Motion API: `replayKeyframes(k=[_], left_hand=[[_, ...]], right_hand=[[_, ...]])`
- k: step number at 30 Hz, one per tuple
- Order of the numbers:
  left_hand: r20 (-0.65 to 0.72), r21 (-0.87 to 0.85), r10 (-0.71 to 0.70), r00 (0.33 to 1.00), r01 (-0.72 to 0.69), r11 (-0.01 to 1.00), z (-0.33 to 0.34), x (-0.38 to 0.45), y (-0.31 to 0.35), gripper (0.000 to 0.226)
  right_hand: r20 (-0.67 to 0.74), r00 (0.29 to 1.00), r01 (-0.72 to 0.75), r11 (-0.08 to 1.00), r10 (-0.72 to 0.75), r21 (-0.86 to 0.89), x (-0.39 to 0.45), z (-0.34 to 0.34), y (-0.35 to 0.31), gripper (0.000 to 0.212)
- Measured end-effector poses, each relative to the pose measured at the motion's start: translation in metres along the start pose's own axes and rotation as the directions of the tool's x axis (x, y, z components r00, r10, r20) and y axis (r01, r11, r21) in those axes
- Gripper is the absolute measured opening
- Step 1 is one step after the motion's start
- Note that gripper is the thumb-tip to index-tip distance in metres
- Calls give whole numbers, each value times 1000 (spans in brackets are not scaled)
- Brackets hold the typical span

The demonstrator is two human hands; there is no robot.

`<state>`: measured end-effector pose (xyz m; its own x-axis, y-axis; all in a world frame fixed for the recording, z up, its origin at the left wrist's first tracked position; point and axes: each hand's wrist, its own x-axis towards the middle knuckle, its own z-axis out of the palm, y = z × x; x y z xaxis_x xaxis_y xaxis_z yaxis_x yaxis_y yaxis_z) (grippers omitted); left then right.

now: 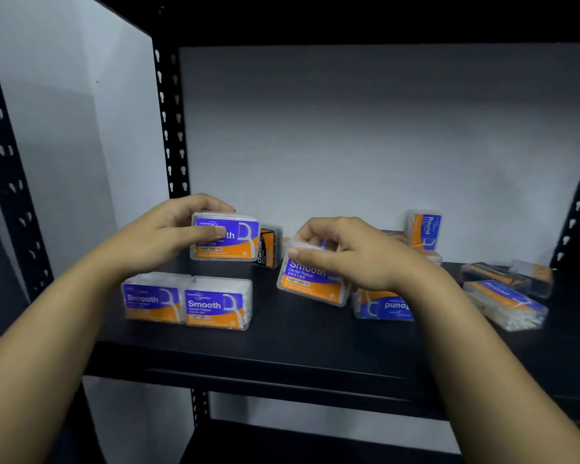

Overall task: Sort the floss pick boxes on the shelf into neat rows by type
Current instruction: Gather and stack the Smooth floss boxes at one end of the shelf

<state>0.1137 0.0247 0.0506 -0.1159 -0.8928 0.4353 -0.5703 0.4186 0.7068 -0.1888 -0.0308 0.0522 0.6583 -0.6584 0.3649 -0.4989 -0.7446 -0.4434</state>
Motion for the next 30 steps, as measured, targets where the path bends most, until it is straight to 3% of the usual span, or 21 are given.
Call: replayKeyframes(k=[6, 10, 13, 16, 20, 22, 25, 30], left_hand=[[35, -28, -7, 999, 8, 1000, -28, -5, -24, 43], [66, -19, -20, 998, 21, 1000, -39, -14, -34, 48], [42, 28, -21, 999, 20, 999, -36, -13, -38, 25], [28, 52, -52, 998, 51, 997, -37, -13, -40, 23], [-25, 30, -87, 996, 88, 996, -38, -13, -42, 29], [-54, 11, -105, 993, 106, 994, -36, -13, -40, 27], [-16, 10, -165, 986, 165, 986, -34, -13, -38, 23], [-45, 149, -223, 974, 227, 962, -40, -13, -42, 24]], right_hand=[[162, 978, -125, 992, 128, -32, 14, 21, -17, 12], [211, 956, -189, 978, 203, -85, 19, 40, -22, 17], [205, 946, -231, 966, 251, -117, 19, 48, -28, 17], [193, 934, -280, 951, 301, -129, 17, 49, -37, 17], [148, 908, -377, 918, 393, -121, 16, 48, -42, 48], [99, 909, -387, 908, 405, -158, 19, 51, -44, 54], [121, 918, -357, 919, 378, -168, 23, 61, -47, 50], [111, 938, -311, 938, 329, -152, 26, 75, -42, 43]])
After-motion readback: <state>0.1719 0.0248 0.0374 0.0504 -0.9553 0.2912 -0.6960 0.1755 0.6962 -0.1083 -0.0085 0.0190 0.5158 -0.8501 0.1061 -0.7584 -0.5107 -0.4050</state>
